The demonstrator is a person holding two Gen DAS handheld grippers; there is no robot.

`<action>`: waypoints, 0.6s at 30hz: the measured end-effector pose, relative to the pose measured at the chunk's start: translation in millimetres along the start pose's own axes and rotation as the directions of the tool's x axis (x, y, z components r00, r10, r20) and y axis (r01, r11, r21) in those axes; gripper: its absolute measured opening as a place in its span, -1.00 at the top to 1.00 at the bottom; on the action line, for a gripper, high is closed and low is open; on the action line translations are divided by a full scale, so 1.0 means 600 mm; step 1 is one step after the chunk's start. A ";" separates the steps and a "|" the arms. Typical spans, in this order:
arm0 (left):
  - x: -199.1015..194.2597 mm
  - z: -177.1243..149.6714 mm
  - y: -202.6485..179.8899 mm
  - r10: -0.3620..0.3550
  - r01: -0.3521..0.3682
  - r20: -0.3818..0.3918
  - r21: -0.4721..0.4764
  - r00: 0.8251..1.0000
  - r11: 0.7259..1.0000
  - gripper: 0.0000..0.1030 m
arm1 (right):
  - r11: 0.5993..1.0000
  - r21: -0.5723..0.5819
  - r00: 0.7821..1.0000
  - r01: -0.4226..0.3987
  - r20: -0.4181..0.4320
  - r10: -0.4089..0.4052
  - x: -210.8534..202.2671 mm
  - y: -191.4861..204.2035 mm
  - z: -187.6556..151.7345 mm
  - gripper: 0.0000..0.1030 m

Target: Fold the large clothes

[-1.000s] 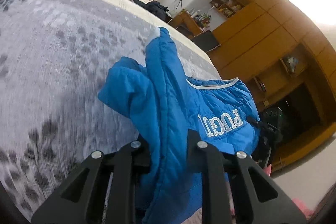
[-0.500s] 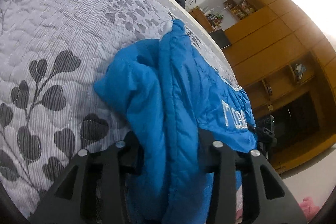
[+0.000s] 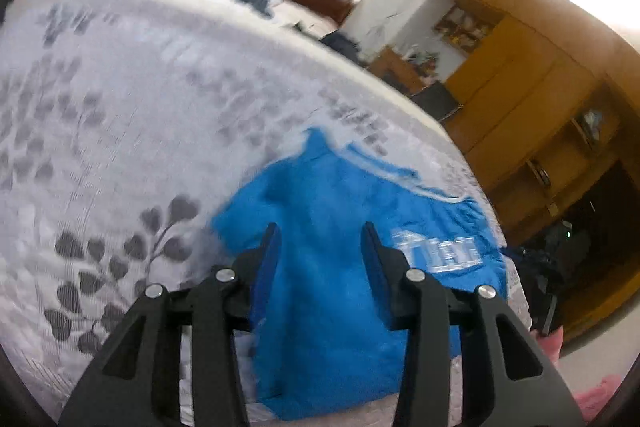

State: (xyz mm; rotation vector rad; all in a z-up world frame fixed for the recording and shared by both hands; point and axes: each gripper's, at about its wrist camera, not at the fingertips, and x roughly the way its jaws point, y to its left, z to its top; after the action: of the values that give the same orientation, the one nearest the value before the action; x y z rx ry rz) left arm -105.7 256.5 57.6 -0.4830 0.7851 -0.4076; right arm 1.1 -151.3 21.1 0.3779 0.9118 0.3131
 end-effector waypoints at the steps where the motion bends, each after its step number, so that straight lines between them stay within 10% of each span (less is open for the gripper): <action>1: 0.000 0.003 -0.024 -0.030 0.030 0.000 0.033 1.000 0.999 0.22 | 0.999 -0.036 1.000 -0.011 0.001 0.011 -0.002 0.020 0.006 -0.19; 8: 0.077 -0.023 -0.108 -0.035 0.059 -0.124 0.194 0.992 0.979 0.22 | 0.965 -0.260 0.994 0.018 -0.100 -0.046 0.071 0.132 0.013 -0.19; 18: 0.146 -0.030 -0.054 0.001 0.026 -0.177 0.148 0.984 0.989 0.35 | 0.986 -0.168 0.989 0.001 -0.146 -0.026 0.147 0.066 0.022 -0.15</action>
State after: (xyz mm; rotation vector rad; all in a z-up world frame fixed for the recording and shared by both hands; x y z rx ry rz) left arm -68.6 179.9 14.6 -0.3141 0.9161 -0.5224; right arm 58.6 -81.4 -16.2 0.1946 1.0245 0.4070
